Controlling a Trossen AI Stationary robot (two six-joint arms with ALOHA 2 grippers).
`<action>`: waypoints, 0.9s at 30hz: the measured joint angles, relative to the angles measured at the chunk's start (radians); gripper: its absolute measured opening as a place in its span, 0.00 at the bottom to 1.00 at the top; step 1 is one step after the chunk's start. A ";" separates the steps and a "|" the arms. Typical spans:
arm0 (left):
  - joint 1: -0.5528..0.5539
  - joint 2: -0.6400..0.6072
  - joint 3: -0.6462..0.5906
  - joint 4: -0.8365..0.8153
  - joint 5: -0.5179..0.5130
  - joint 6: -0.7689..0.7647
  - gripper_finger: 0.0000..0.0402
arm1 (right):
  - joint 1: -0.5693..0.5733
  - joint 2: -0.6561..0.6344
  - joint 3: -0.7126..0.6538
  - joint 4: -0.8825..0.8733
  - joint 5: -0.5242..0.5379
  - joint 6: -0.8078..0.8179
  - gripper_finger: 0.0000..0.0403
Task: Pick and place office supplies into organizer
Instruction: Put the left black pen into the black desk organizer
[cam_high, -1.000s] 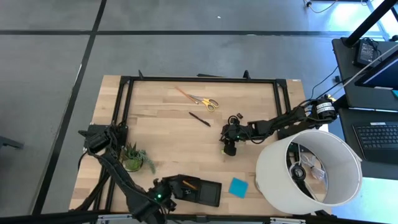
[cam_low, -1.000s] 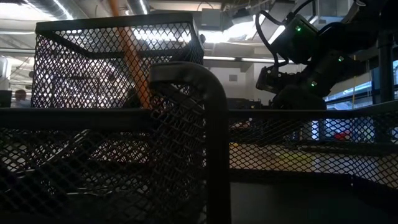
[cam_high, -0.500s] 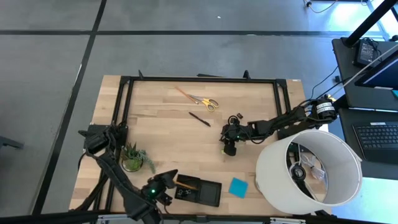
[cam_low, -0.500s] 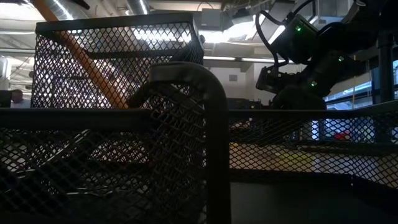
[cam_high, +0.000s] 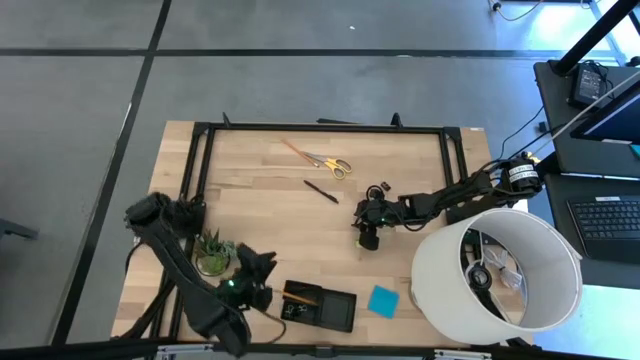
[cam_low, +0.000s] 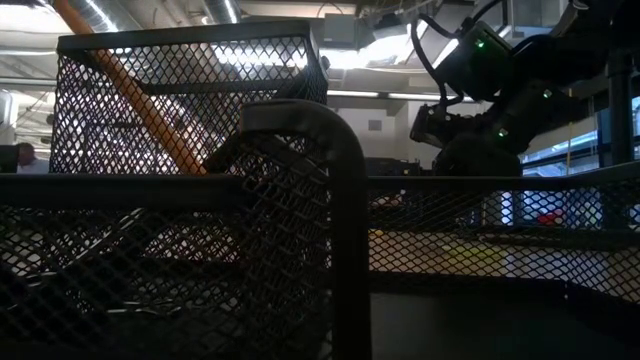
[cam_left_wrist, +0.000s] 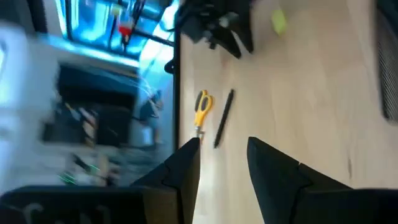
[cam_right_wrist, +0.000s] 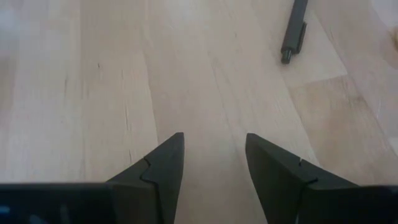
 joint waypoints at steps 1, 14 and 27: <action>0.009 -0.025 0.000 -0.001 0.006 -0.042 0.32 | 0.000 0.000 0.000 0.008 0.000 -0.018 0.43; 0.270 -0.334 -0.193 0.019 0.101 -0.218 0.32 | -0.003 0.000 0.000 0.246 0.008 -0.224 0.43; 0.544 -0.608 -0.732 0.894 0.356 0.303 0.32 | -0.096 0.072 0.000 0.300 0.026 -0.227 0.43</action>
